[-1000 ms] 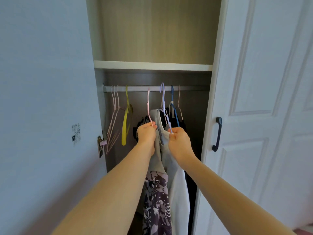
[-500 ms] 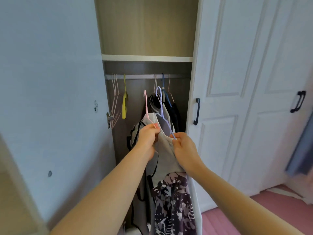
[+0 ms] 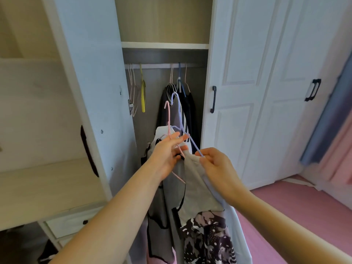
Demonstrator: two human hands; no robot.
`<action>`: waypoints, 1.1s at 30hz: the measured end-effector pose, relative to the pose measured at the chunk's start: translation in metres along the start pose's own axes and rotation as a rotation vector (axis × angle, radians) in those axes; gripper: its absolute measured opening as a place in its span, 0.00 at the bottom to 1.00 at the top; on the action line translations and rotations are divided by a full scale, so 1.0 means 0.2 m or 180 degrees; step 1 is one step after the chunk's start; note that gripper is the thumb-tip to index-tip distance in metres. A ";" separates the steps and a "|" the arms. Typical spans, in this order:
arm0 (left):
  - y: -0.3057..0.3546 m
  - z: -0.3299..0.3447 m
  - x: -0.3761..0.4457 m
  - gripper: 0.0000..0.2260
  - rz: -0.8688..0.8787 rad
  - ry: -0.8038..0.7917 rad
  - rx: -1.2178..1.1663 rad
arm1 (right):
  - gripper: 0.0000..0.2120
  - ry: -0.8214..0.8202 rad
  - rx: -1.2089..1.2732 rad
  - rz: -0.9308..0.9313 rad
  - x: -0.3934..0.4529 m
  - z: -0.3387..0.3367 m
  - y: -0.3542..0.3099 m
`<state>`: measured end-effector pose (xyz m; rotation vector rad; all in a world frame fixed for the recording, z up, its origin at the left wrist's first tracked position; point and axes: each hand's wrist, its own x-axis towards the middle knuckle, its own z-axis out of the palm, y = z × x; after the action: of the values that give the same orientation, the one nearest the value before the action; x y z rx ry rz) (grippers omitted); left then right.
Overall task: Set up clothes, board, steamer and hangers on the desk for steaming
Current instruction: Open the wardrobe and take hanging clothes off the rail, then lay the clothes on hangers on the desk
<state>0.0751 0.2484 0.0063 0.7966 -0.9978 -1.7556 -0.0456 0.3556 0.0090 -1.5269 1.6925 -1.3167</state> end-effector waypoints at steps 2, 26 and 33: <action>-0.03 -0.01 -0.08 0.21 -0.0014 0.0003 -0.0015 | 0.09 0.0000 0.0024 0.0027 -0.08 0.01 0.00; -0.04 -0.10 -0.95 0.12 -0.0692 -0.0238 -0.1326 | 0.07 0.0606 -0.0160 0.0318 -0.99 0.27 -0.19; -0.12 -0.04 -1.25 0.09 -0.0581 -0.0031 -0.1284 | 0.07 0.0427 -0.1058 0.0284 -1.22 0.23 -0.34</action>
<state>0.1614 0.4854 0.0015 0.6336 -0.5591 -2.0318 0.0849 0.5778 -0.0052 -1.5458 2.1250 -1.1571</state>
